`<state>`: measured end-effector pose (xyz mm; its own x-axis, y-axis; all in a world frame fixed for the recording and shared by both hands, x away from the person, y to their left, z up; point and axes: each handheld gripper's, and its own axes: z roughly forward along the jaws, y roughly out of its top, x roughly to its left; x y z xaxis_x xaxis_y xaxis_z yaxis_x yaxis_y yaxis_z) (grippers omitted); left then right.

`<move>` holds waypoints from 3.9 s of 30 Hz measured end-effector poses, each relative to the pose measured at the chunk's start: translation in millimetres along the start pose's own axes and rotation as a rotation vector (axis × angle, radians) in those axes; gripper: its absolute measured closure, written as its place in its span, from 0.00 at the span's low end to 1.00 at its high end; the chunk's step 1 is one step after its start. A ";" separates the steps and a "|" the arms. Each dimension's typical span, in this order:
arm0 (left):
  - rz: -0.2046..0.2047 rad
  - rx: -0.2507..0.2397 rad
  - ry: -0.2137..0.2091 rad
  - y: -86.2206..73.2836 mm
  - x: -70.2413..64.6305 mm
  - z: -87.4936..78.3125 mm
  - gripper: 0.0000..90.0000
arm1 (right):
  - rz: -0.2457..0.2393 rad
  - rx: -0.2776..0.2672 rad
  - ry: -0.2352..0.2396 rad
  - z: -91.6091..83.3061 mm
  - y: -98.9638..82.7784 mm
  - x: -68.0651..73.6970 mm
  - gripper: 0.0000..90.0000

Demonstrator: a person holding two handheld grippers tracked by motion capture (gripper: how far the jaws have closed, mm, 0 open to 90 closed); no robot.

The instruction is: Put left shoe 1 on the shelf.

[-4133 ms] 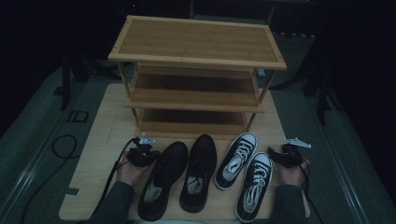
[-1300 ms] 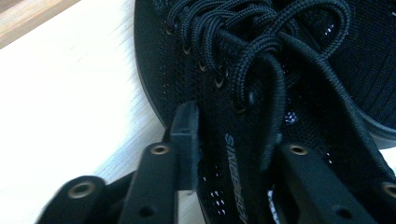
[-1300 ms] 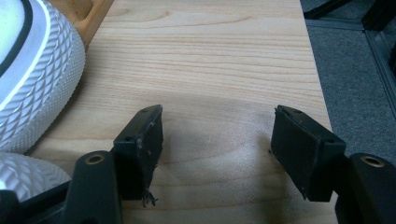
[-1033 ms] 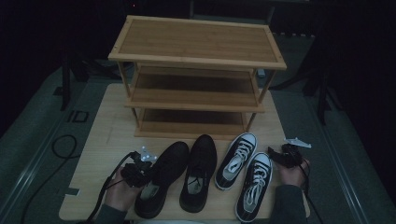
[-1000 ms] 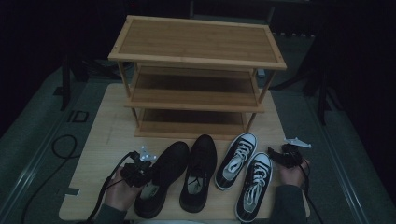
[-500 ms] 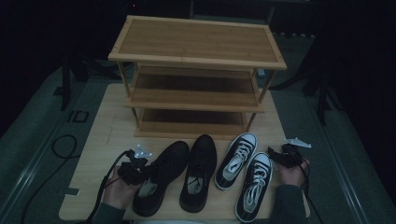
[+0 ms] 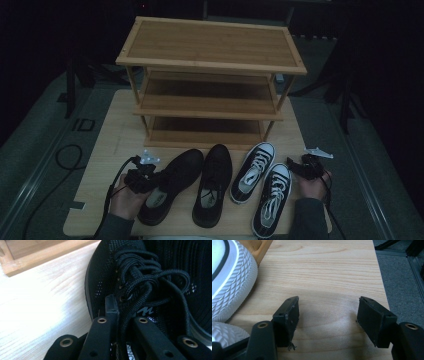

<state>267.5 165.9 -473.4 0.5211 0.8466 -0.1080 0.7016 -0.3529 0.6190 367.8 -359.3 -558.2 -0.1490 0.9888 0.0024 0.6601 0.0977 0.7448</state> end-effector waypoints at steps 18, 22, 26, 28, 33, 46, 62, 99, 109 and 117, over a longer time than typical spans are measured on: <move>-0.032 -0.065 0.053 30.2 21.2 2.6 0.98 | 0.000 -0.001 0.000 0.0 0.0 -0.1 0.38; -0.046 -0.081 0.065 39.4 27.1 7.2 0.98 | 0.000 0.000 0.001 0.0 0.0 -0.1 0.38; -0.056 -0.084 0.076 45.5 31.0 12.2 0.98 | 0.000 -0.001 0.001 0.0 0.0 -0.1 0.38; -0.058 -0.084 0.090 51.4 34.5 17.9 0.98 | -0.001 0.000 0.000 0.0 -0.1 -0.2 0.38; -0.076 -0.085 0.112 58.9 41.9 31.2 0.98 | -0.001 0.000 0.001 0.0 0.0 -0.2 0.38; -0.096 -0.089 0.123 81.7 52.5 59.2 0.98 | 0.000 0.000 0.002 0.0 0.0 -0.2 0.37; -0.134 -0.145 0.195 90.3 57.8 71.2 0.93 | 0.000 0.000 0.002 0.0 0.0 -0.3 0.37; 0.013 -0.228 0.028 44.8 17.3 -20.4 1.00 | 0.000 0.000 0.001 0.0 0.0 -0.1 0.37; 0.040 -0.199 0.017 24.8 17.3 -18.7 1.00 | 0.000 0.000 0.002 0.0 0.0 -0.1 0.37; 0.062 -0.148 0.028 9.9 9.2 -10.2 1.00 | 0.000 0.000 0.001 0.0 0.0 -0.1 0.37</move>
<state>274.3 174.2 -460.3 0.5460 0.8366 -0.0453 0.5883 -0.3444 0.7317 367.8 -359.4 -558.2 -0.1499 0.9887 0.0033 0.6601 0.0976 0.7448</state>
